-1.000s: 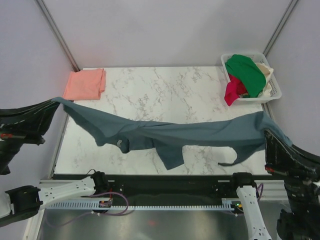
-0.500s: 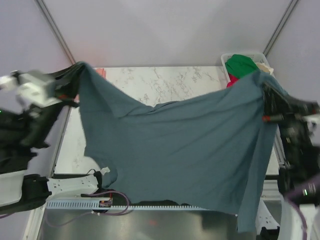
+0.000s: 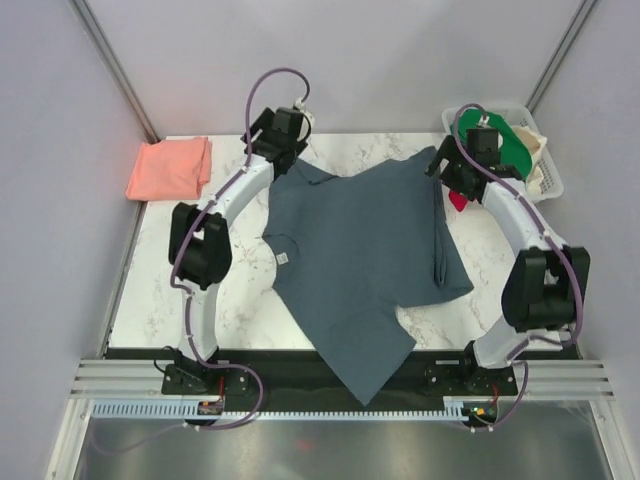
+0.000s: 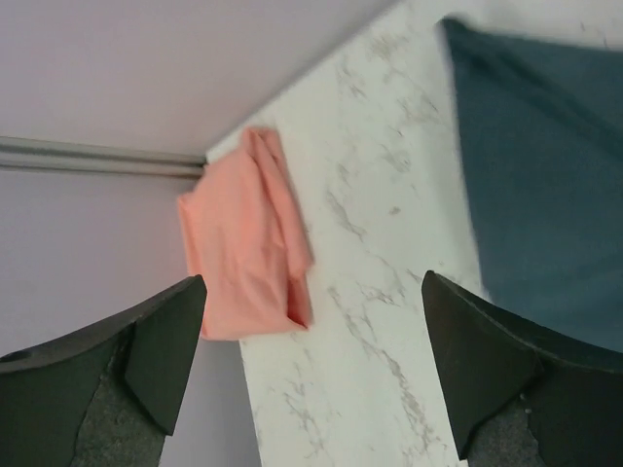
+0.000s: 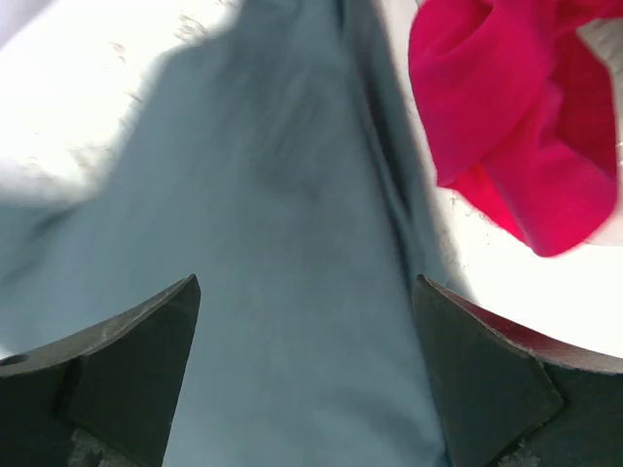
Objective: Fold and stack the t-shirts
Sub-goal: Move the tshirt to the center of the board, then flatten the tshirt out
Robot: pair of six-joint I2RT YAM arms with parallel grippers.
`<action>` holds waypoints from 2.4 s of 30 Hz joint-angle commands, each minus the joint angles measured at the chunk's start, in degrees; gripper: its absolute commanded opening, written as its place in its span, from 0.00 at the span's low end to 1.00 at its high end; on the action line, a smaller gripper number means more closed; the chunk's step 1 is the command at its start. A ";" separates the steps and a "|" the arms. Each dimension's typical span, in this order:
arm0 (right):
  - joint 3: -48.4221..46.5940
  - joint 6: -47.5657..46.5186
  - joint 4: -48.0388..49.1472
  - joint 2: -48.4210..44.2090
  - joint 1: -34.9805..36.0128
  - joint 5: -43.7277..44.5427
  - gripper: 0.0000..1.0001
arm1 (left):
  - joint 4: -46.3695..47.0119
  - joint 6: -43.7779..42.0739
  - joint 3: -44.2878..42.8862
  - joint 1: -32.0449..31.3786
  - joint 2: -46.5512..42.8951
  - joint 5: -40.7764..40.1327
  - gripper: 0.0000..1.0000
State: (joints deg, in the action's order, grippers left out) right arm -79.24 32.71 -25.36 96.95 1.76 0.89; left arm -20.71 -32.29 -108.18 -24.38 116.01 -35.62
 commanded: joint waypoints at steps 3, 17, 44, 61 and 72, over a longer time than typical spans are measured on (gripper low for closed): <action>2.50 -0.98 3.48 -17.64 0.00 -0.62 0.98 | -9.07 12.50 -10.19 -1.28 0.28 -2.80 1.00; 26.68 1.31 12.18 -24.45 6.94 -11.08 0.97 | -14.47 50.47 22.80 -1.46 -17.21 34.98 1.00; 32.13 5.26 20.27 -11.41 14.41 -13.10 0.95 | -15.05 49.53 40.70 12.95 -12.82 30.79 0.97; 29.68 7.81 7.35 -18.91 31.01 4.29 0.87 | -21.30 47.75 44.01 5.84 -39.96 32.27 1.00; 20.36 8.51 0.41 -3.44 41.30 16.95 0.54 | -12.69 50.74 61.60 5.57 -65.20 37.55 1.00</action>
State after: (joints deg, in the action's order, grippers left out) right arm -55.35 40.69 -21.85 91.11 41.74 11.81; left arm -37.60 16.69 -47.75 -18.85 53.78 0.36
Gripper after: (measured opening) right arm 0.570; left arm 0.993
